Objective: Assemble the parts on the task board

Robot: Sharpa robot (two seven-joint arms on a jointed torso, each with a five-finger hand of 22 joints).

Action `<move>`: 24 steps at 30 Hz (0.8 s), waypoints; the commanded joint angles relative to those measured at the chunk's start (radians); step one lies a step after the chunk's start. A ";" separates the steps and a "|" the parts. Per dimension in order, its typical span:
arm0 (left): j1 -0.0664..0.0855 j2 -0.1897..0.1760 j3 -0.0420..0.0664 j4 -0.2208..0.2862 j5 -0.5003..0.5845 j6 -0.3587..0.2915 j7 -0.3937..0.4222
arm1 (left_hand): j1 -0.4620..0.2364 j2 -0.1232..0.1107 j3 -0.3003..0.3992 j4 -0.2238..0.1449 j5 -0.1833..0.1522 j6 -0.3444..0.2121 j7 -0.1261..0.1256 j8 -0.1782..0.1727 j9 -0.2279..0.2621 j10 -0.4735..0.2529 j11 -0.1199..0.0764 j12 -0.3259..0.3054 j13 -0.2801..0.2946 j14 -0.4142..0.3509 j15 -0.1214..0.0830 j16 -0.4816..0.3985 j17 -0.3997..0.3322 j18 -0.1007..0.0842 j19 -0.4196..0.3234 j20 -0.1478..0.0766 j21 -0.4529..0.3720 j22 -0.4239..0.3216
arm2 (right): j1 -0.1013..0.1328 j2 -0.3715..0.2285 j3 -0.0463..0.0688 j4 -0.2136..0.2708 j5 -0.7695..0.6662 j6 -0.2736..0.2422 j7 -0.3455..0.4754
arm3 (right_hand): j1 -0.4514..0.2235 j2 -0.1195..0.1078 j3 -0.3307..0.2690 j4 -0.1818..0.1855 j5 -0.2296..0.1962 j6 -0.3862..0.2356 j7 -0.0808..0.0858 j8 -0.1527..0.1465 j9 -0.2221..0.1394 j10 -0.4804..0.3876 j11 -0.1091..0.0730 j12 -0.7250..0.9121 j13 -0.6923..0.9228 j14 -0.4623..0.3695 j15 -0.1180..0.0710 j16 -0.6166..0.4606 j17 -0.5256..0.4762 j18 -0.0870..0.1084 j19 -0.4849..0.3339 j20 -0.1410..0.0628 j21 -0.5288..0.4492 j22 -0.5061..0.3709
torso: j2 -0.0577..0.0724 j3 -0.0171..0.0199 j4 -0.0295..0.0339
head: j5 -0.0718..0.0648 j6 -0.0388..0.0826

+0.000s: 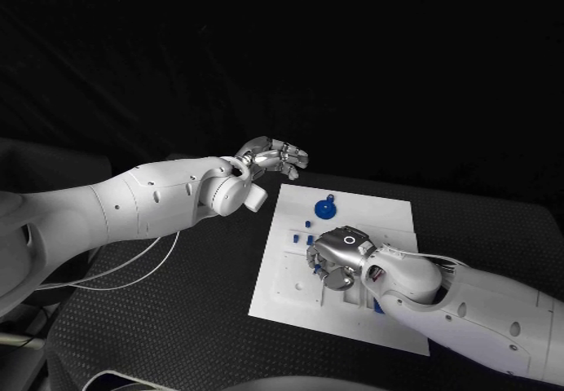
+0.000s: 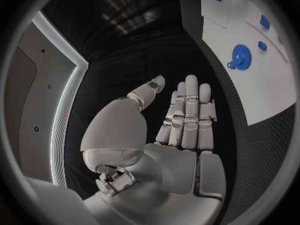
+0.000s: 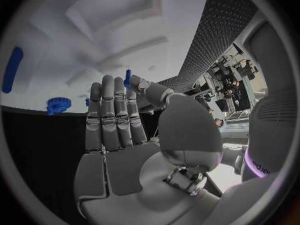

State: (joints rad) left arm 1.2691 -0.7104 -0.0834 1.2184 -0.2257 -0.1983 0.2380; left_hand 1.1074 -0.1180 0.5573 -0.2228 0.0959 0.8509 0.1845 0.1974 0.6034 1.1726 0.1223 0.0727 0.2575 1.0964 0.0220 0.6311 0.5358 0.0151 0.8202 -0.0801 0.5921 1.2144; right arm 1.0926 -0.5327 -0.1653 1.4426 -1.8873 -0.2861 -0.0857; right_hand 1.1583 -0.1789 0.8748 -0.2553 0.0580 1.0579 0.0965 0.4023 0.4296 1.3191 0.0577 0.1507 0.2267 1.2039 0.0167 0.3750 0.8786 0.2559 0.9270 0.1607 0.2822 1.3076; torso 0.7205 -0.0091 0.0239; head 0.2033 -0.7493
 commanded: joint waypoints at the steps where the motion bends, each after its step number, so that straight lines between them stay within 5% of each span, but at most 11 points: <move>1: 0.001 0.002 0.001 0.002 0.007 0.002 0.013 | -0.005 -0.007 -0.004 0.003 -0.001 -0.010 0.000 0.002 -0.001 -0.008 0.002 -0.003 -0.001 0.007 0.000 -0.005 0.001 0.018 0.001 0.004 -0.005 0.002 | -0.004 0.002 0.000 -0.002 -0.012 0.012 0.001 | -0.004 0.005 0.005 -0.003 -0.004 0.006 -0.001 0.004 0.001 0.008 0.002 -0.006 0.001 0.007 -0.002 -0.004 0.002 0.006 0.006 0.002 0.005 0.018 | 0.000 -0.0011 0.0000 | 0.002 -0.003; 24: 0.001 0.002 0.001 0.005 0.008 0.008 0.011 | -0.005 -0.008 -0.005 0.005 -0.002 -0.012 0.000 0.003 -0.002 -0.010 0.002 -0.003 -0.002 0.007 0.001 -0.008 0.004 0.018 0.001 0.004 -0.007 0.003 | -0.012 0.019 -0.002 -0.024 -0.031 0.009 -0.014 | -0.005 0.006 0.006 -0.005 -0.004 0.006 -0.001 0.003 0.002 0.008 0.002 -0.007 0.003 0.008 -0.002 -0.006 0.003 0.006 0.006 0.002 0.005 0.018 | 0.000 -0.0010 0.0004 | 0.009 -0.003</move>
State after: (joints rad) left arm 1.2691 -0.7102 -0.0834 1.2202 -0.2248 -0.1975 0.2380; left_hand 1.1074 -0.1180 0.5546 -0.2201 0.0959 0.8465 0.1872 0.1974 0.6035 1.1700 0.1248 0.0727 0.2567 1.0964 0.0220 0.6272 0.5386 0.0150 0.8202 -0.0801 0.5884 1.2161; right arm 1.0816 -0.5148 -0.1664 1.4192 -1.8953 -0.2821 -0.0870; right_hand 1.1584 -0.1790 0.8776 -0.2582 0.0580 1.0560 0.0953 0.3996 0.4304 1.3190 0.0578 0.1507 0.2287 1.2039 0.0167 0.3750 0.8805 0.2558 0.9270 0.1608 0.2822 1.3075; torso 0.7205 -0.0101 0.0250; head 0.2117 -0.7526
